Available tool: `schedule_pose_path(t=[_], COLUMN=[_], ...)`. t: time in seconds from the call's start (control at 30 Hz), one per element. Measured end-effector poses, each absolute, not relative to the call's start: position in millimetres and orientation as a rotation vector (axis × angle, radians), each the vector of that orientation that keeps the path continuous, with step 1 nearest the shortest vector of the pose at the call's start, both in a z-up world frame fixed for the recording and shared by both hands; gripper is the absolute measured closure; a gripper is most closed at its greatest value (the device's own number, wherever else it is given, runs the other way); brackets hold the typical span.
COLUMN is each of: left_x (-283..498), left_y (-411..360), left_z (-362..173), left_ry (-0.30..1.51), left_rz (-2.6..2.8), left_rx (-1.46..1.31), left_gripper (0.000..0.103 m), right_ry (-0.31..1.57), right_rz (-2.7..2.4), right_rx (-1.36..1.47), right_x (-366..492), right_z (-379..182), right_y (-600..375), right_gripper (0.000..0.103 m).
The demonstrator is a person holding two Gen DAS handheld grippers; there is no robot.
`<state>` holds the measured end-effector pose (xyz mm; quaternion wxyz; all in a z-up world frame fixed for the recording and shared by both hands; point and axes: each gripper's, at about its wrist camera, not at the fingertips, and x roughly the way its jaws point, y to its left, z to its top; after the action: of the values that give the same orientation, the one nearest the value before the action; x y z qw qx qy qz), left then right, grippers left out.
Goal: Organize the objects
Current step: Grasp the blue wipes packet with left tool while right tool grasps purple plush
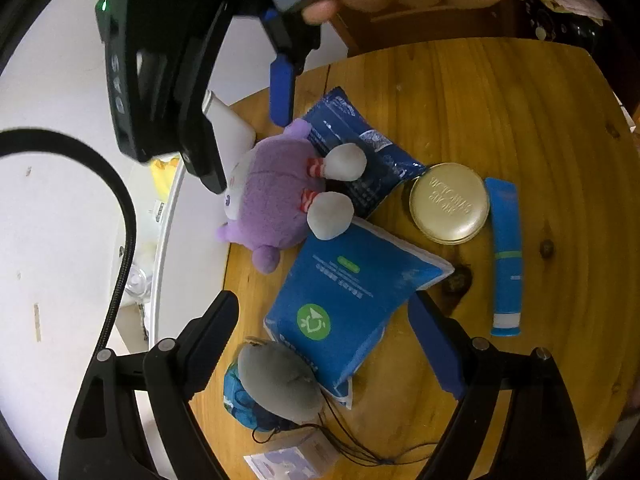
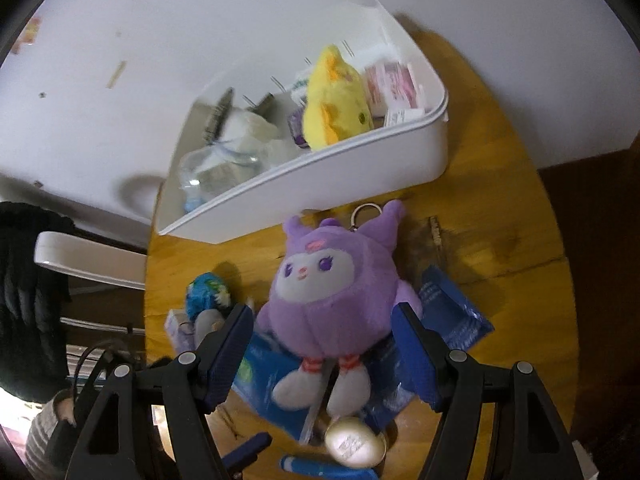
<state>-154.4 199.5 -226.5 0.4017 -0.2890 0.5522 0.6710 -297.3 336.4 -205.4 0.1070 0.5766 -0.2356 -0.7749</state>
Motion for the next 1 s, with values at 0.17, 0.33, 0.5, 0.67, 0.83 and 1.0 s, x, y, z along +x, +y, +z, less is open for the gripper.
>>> schedule_pose_path(t=[0.17, 0.33, 0.5, 0.67, 0.83, 1.0], left_x=[-160.9, -163.3, -164.9, -167.1, -168.7, -168.9], left_y=[203.1, 208.7, 214.0, 219.0, 224.1, 228.8], left_z=[-233.5, -241.4, -251.3, -258.3, -260.0, -258.7], left_ry=[1.404, 1.415, 1.437, 1.441, 1.420, 1.386], left_rz=[1.666, 1.628, 1.601, 1.581, 1.573, 1.581], left_rx=[-0.750, -0.758, -0.764, -0.779, -0.793, -0.800], left_gripper=[0.014, 0.014, 0.014, 0.015, 0.022, 0.032], right_ry=[-0.630, -0.515, -0.440, -0.443, -0.468, -0.491], right_rz=[-2.266, -2.243, -2.223, -2.164, -2.119, -2.119], right_rx=[1.752, 1.792, 1.811, 1.831, 1.836, 1.820], right_x=[-315.8, -325.3, -331.7, -338.5, -339.9, -340.1], right_z=[-219.9, -227.5, -233.5, -243.6, -248.9, -248.6], right_y=[328.9, 317.1, 306.1, 299.1, 295.4, 297.1], right_gripper=[0.030, 0.026, 0.021, 0.021, 0.025, 0.029])
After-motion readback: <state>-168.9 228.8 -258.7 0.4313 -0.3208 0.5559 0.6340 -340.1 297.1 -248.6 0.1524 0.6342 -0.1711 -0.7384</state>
